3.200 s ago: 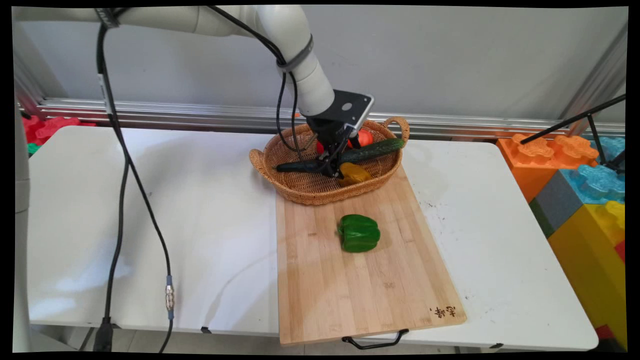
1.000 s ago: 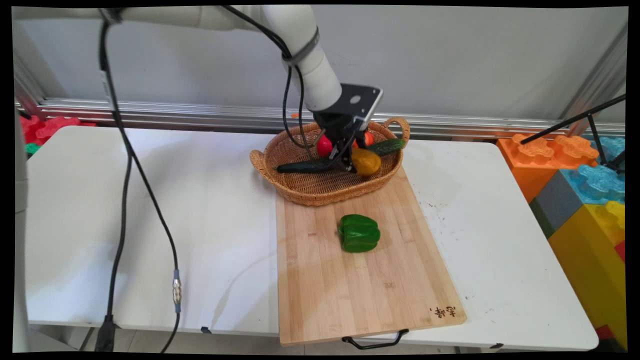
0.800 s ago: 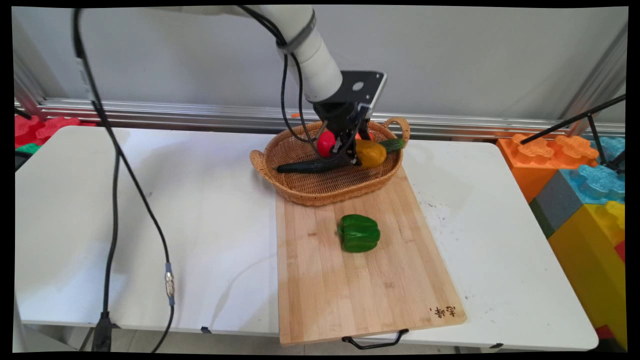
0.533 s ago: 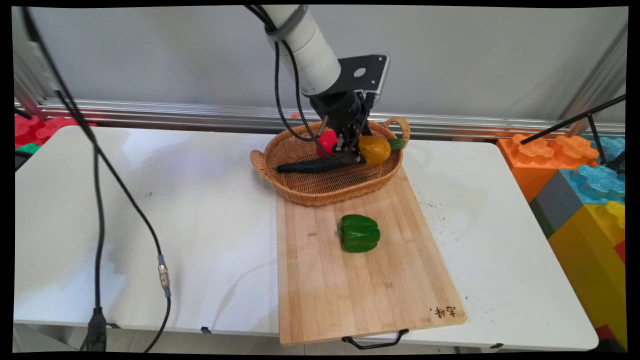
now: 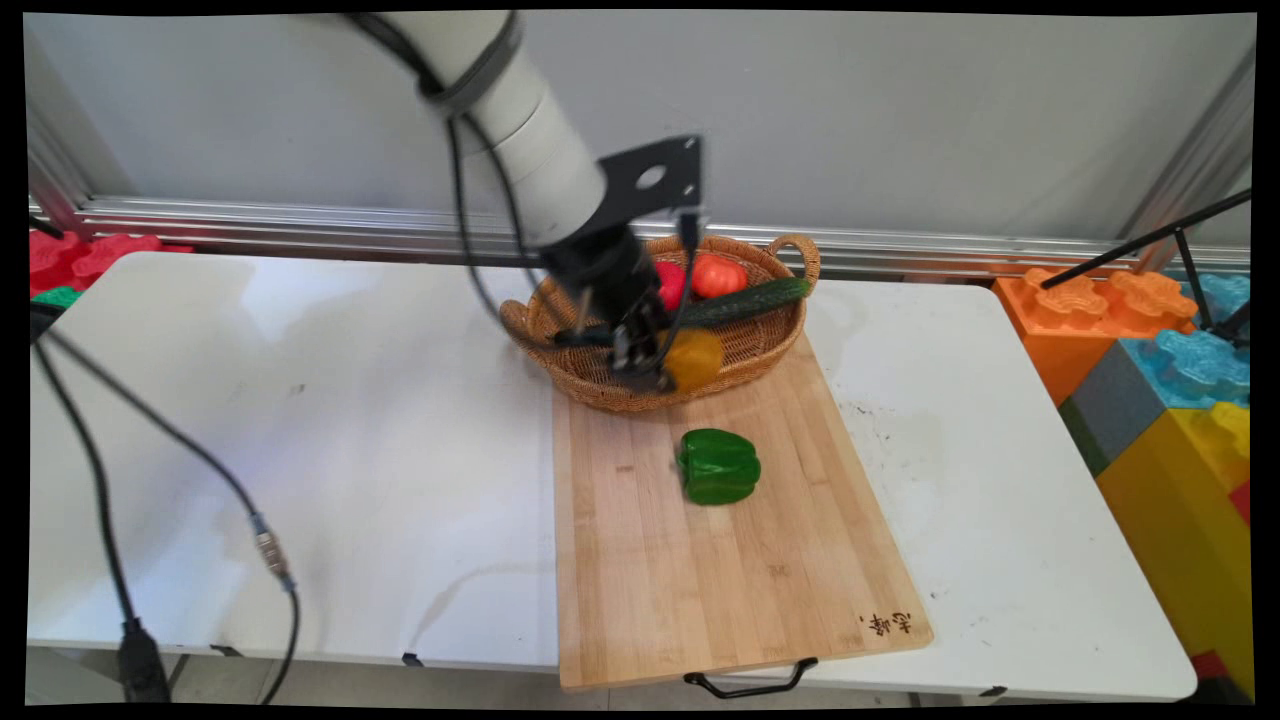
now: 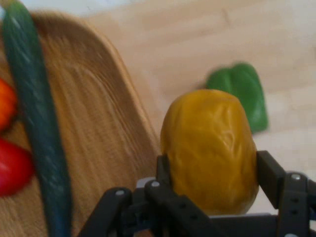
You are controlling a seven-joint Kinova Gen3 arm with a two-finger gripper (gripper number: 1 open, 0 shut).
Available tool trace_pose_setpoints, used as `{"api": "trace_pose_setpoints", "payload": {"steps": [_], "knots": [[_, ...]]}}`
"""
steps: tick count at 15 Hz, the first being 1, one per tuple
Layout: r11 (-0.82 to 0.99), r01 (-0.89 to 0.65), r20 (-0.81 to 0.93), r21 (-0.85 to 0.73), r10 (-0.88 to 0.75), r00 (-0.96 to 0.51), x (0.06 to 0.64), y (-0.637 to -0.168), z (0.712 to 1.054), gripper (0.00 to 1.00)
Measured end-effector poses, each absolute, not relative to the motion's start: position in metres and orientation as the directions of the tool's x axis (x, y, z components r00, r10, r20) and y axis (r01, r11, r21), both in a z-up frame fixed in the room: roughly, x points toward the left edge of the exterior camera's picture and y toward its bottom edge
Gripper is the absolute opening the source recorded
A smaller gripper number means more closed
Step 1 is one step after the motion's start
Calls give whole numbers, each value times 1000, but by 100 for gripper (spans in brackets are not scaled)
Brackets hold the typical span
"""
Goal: Place the picked object on the cutting board
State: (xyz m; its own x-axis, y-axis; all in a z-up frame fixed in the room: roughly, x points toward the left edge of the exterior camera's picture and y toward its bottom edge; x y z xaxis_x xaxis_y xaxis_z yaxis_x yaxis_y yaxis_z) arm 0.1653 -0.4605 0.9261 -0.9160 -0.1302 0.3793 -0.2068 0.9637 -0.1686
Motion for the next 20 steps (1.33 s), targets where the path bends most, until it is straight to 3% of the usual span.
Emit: {"api": "trace_pose_setpoints", "payload": {"steps": [8, 15, 20], "knots": [[950, -298, 388, -90, -242, -889, 192, -417, 870, 0], [937, -348, 387, -8, -318, -865, 191, -411, 809, 0], [933, -359, 400, 12, -334, -853, 187, -414, 792, 0]]}}
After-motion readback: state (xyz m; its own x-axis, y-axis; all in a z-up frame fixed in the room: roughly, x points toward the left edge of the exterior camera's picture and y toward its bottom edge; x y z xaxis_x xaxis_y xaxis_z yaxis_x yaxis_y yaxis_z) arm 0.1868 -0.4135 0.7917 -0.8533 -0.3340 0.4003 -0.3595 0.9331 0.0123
